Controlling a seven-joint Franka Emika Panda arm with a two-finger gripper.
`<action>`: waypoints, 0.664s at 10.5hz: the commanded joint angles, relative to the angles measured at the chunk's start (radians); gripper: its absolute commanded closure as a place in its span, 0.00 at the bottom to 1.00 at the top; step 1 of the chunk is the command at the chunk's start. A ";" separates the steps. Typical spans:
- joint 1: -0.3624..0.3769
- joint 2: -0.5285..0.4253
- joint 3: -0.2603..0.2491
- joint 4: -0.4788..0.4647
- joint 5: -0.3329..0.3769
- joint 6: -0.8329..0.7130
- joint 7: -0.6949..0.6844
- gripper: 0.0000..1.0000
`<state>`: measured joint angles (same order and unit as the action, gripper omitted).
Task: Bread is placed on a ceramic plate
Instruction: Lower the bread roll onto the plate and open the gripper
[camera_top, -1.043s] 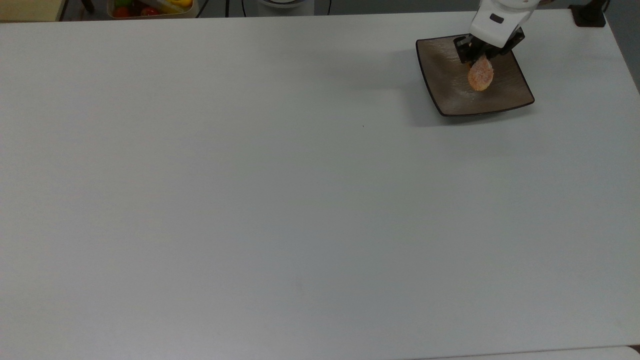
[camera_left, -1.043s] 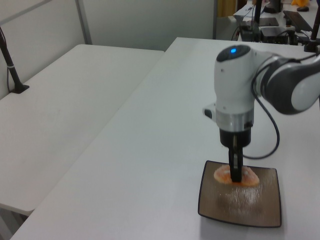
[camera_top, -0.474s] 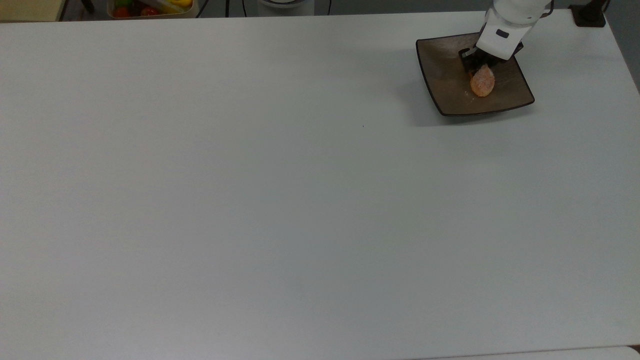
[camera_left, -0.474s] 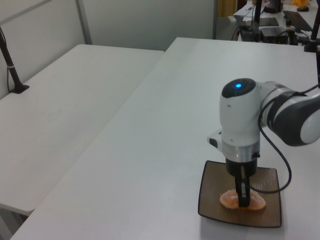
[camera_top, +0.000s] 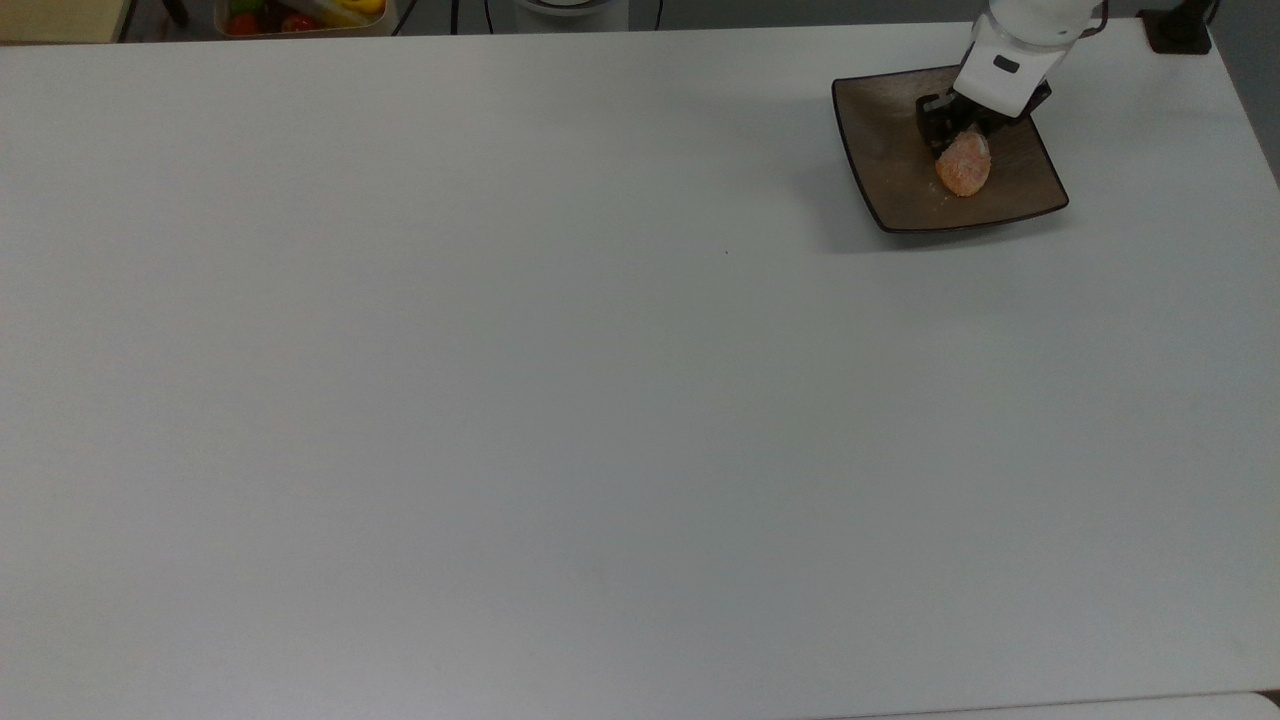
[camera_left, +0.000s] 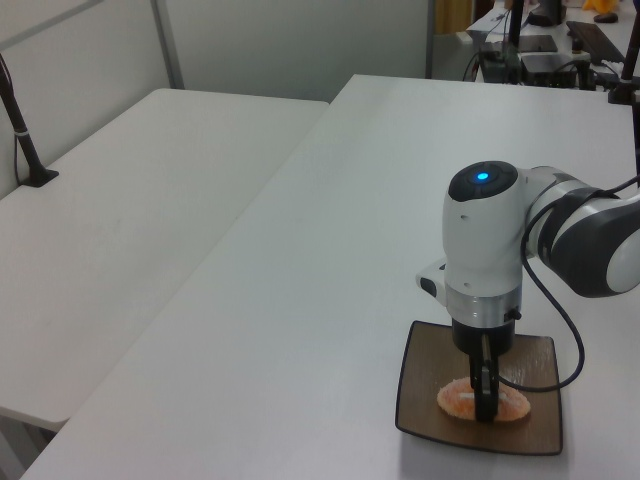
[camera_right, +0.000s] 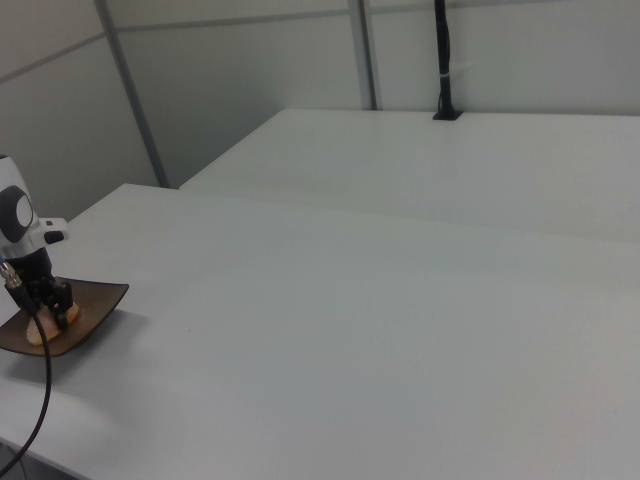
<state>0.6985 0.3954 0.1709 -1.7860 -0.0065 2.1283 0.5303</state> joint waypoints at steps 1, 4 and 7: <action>-0.005 0.003 -0.001 -0.016 -0.021 0.036 0.025 0.00; -0.008 -0.016 -0.001 -0.013 -0.021 0.027 0.027 0.00; -0.011 -0.094 -0.001 -0.010 -0.023 -0.048 0.025 0.00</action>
<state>0.6895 0.3827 0.1705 -1.7806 -0.0110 2.1320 0.5335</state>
